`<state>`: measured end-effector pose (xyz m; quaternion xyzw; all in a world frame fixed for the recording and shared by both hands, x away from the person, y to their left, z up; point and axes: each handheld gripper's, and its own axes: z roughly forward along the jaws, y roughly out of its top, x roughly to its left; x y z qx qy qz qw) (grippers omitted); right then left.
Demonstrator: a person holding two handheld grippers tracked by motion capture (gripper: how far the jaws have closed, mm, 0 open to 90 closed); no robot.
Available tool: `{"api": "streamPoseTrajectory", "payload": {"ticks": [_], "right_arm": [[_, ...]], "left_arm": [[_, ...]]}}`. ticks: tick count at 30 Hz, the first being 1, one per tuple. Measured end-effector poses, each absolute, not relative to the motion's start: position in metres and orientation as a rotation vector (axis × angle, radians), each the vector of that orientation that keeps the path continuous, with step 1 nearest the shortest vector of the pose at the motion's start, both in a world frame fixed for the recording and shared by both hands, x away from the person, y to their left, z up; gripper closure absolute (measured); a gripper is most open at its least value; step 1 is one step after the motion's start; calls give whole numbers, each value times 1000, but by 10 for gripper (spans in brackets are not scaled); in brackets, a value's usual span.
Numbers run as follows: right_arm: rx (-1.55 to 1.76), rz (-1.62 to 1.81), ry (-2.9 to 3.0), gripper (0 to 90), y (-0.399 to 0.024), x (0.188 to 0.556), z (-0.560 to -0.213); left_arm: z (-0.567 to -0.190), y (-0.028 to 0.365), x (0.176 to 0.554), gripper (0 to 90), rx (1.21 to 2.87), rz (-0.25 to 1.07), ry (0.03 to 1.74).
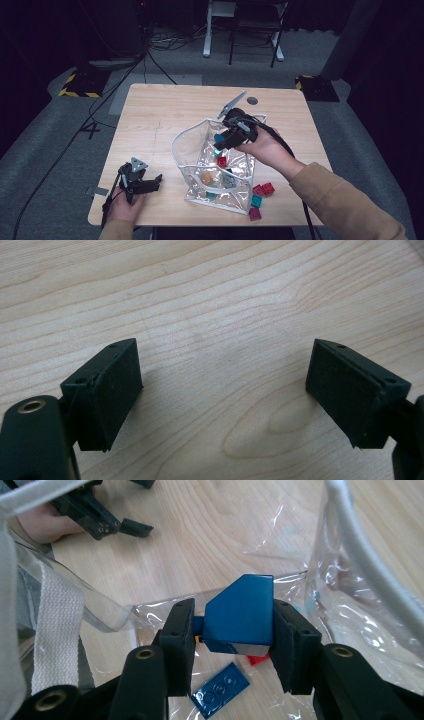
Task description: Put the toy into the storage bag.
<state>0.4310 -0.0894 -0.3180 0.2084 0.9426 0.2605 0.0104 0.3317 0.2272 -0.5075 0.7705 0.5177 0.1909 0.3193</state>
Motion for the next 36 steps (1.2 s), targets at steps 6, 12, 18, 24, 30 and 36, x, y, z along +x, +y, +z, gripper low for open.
{"api": "streamPoseTrajectory", "payload": {"ticks": [6, 12, 18, 24, 30, 36], "right_arm": [[627, 736, 2981, 564, -82, 432, -326], [577, 631, 2997, 564, -75, 429, -333], [546, 564, 3008, 564, -70, 425, -339], [550, 551, 3021, 531, -70, 423, -340], [556, 651, 2946, 353, -77, 421, -328], [571, 880, 2838, 338, -101, 408, -302]], "left_arm": [[-508, 227, 332, 152, 2026, 502, 1359], [-507, 227, 332, 153, 2028, 506, 1356], [-507, 227, 332, 153, 2028, 505, 1357], [-507, 227, 332, 153, 2028, 505, 1356], [-507, 227, 332, 153, 2028, 505, 1356], [-507, 227, 332, 153, 2028, 505, 1356]]}}
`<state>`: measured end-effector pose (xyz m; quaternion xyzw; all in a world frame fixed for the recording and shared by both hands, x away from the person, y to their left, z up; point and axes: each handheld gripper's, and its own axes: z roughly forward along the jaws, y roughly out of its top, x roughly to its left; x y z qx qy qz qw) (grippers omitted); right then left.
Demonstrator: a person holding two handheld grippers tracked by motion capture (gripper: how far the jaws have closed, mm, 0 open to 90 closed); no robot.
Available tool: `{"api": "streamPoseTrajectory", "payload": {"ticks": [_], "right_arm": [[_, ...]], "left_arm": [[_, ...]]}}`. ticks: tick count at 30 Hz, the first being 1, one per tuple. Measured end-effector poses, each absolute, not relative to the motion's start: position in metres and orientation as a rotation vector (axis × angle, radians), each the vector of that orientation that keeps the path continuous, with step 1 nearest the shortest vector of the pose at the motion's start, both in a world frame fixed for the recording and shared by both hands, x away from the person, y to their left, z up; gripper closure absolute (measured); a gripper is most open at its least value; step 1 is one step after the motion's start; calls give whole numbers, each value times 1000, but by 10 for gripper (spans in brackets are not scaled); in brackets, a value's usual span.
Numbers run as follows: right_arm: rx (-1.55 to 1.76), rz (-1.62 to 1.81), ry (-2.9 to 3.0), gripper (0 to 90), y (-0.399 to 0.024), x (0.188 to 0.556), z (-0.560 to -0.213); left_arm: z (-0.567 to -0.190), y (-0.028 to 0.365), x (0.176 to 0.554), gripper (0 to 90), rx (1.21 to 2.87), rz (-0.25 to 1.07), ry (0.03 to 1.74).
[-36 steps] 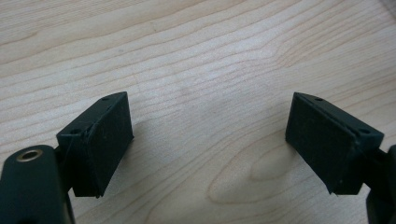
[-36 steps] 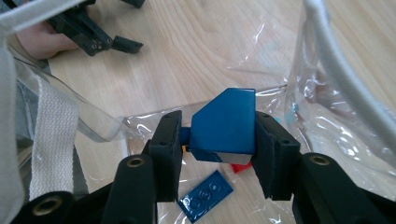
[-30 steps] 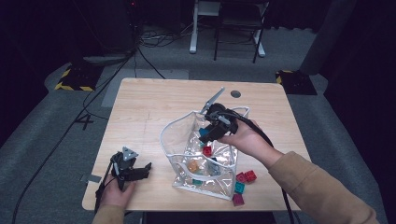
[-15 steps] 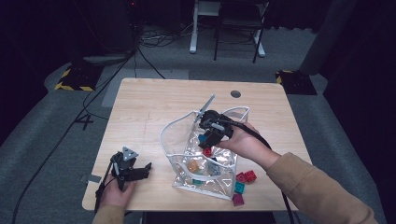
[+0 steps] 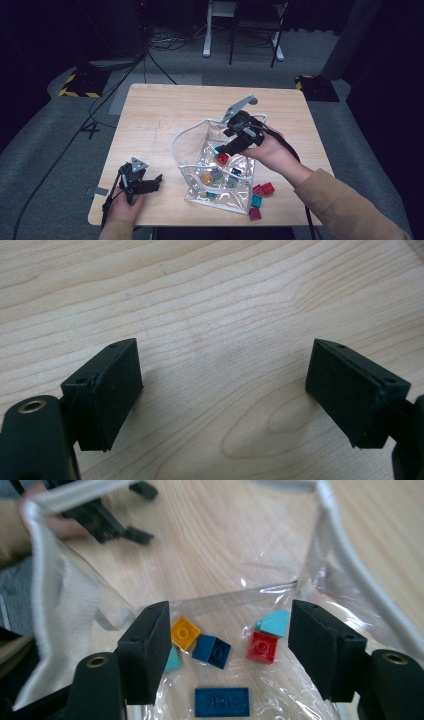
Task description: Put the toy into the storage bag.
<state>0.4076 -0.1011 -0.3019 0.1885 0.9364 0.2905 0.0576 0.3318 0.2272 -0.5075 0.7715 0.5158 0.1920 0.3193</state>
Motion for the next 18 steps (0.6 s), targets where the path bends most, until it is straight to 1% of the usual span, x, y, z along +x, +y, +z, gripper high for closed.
{"api": "streamPoseTrajectory", "payload": {"ticks": [5, 9, 13, 18], "right_arm": [[587, 1050, 2757, 345, -132, 391, -281], [610, 1122, 2706, 348, -156, 381, -273], [615, 1190, 2665, 348, -181, 370, -272], [666, 1237, 2609, 348, -210, 359, -280]], "left_arm": [[-507, 227, 332, 153, 2028, 505, 1356], [-507, 227, 332, 153, 2028, 505, 1356], [-507, 227, 332, 153, 2029, 505, 1356], [-507, 227, 332, 153, 2029, 505, 1356]]}}
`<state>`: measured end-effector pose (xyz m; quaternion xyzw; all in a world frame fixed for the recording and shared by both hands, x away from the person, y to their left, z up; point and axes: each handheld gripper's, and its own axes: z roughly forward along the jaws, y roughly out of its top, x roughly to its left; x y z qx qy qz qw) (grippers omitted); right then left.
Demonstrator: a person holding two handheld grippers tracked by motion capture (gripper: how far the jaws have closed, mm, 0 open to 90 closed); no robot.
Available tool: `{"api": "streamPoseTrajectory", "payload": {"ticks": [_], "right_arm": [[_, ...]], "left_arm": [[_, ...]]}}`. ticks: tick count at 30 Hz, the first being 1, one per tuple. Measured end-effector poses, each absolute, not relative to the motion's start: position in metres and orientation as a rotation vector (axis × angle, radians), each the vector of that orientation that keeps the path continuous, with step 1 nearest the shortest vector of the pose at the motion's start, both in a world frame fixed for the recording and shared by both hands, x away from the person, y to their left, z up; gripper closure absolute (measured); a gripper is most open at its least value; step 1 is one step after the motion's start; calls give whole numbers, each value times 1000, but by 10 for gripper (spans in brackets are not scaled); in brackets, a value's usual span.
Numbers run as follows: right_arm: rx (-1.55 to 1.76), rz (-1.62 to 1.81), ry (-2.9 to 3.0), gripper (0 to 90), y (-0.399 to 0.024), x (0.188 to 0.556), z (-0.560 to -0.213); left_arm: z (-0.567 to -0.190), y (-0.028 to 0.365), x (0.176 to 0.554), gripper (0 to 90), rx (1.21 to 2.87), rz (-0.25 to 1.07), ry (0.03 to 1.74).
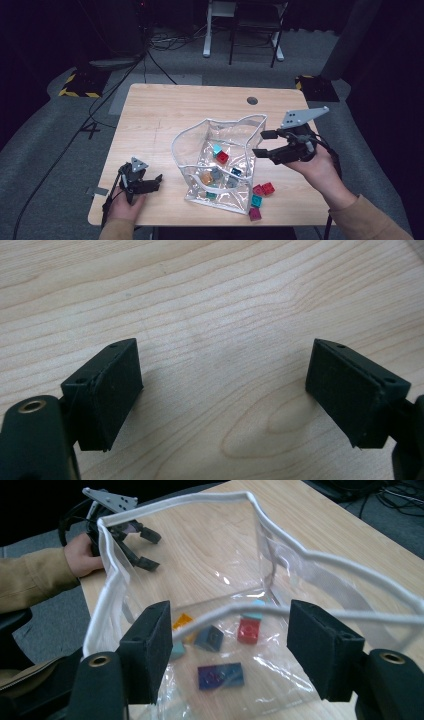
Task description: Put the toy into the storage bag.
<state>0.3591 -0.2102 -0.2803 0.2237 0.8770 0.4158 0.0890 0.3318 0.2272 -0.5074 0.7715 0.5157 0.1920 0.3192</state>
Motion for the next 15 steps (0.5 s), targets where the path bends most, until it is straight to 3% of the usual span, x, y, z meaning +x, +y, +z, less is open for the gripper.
{"api": "streamPoseTrajectory", "payload": {"ticks": [15], "right_arm": [[863, 1071, 2529, 362, -258, 335, -362]], "left_arm": [[-507, 227, 332, 153, 2029, 500, 1355]]}}
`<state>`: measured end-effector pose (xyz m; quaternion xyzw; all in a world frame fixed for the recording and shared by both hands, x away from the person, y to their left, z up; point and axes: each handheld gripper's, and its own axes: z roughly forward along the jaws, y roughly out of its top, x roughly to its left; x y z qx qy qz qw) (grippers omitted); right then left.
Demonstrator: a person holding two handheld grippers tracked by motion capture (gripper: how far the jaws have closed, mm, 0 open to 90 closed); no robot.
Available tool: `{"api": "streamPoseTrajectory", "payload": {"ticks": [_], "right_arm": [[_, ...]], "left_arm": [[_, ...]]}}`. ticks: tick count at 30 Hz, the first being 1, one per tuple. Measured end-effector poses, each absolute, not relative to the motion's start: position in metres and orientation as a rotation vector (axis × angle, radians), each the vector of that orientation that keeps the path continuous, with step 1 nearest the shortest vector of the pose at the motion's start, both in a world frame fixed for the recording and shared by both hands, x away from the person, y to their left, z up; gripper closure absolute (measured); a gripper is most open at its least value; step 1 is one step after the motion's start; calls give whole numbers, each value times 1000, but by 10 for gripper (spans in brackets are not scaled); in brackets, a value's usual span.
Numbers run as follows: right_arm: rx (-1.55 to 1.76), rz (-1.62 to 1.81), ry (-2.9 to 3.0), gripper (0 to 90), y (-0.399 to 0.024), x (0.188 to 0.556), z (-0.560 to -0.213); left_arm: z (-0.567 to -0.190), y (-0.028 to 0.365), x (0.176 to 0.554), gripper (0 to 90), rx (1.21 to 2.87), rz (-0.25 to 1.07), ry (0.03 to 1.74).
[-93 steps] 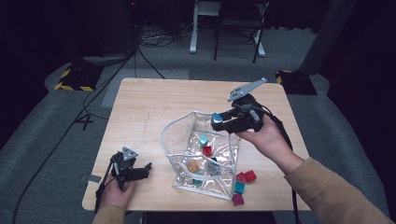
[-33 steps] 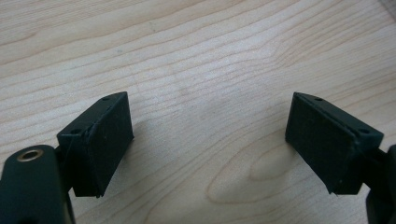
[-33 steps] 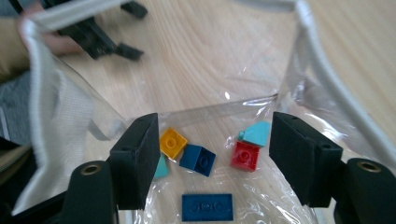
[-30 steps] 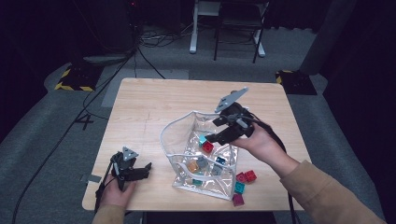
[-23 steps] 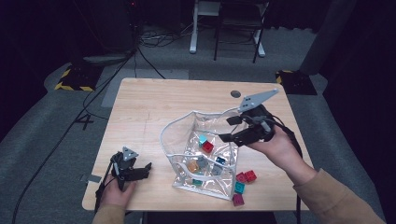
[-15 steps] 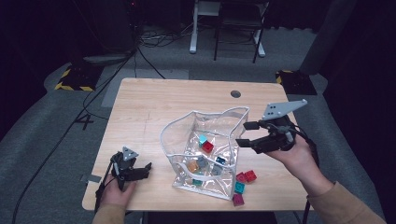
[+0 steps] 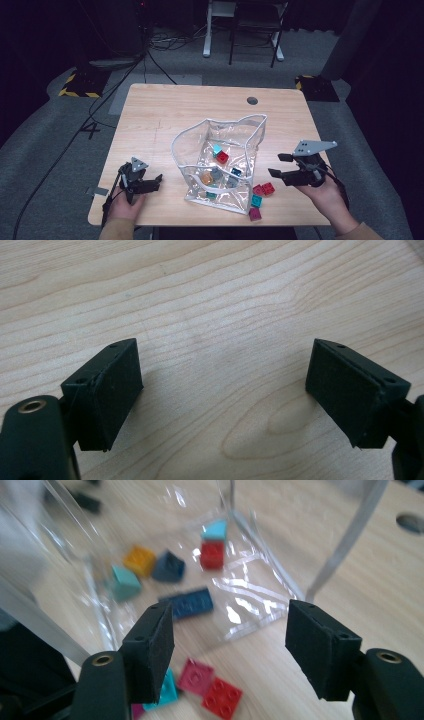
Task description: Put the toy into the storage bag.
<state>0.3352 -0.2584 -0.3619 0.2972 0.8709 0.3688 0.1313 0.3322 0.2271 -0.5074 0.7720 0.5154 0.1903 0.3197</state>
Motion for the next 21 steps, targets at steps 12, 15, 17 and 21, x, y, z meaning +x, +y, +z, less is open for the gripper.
{"api": "streamPoseTrajectory", "payload": {"ticks": [12, 15, 17, 21], "right_arm": [[1017, 968, 2593, 364, -266, 338, -433], [1040, 936, 2609, 365, -265, 339, -447], [1054, 915, 2616, 365, -265, 339, -456], [1095, 901, 2628, 368, -265, 340, -472]], "left_arm": [[-507, 227, 332, 153, 2029, 500, 1355], [-507, 227, 332, 153, 2029, 500, 1355], [-507, 227, 332, 153, 2030, 501, 1354], [-507, 227, 332, 153, 2029, 500, 1355]]}}
